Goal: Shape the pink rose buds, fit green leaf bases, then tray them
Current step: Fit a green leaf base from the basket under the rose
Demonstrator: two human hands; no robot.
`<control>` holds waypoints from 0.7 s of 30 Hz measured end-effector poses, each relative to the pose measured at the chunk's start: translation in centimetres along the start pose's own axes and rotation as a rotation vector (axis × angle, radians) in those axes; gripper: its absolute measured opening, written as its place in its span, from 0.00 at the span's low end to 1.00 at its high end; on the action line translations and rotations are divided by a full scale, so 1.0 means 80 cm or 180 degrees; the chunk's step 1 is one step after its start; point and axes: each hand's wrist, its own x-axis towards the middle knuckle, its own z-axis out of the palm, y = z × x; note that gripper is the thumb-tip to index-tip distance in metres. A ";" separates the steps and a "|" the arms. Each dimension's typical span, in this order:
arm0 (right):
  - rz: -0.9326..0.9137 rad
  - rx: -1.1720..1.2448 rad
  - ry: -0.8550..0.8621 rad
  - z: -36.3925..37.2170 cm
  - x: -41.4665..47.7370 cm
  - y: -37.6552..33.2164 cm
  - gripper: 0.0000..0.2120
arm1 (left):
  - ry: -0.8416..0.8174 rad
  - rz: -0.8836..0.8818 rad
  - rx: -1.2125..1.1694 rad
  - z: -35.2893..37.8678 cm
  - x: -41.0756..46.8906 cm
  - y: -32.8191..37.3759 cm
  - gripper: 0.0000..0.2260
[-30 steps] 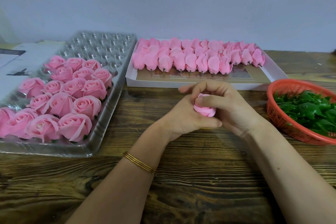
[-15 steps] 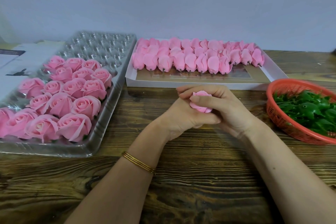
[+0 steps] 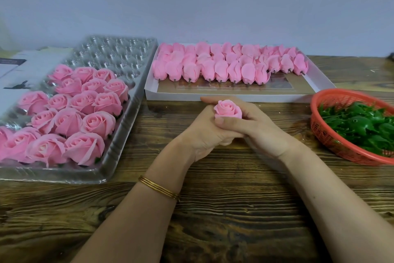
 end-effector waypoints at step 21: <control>-0.0757 -0.0313 0.1620 0.023 0.013 0.000 0.02 | 0.0785 0.0461 0.0920 0.004 0.014 -0.015 0.12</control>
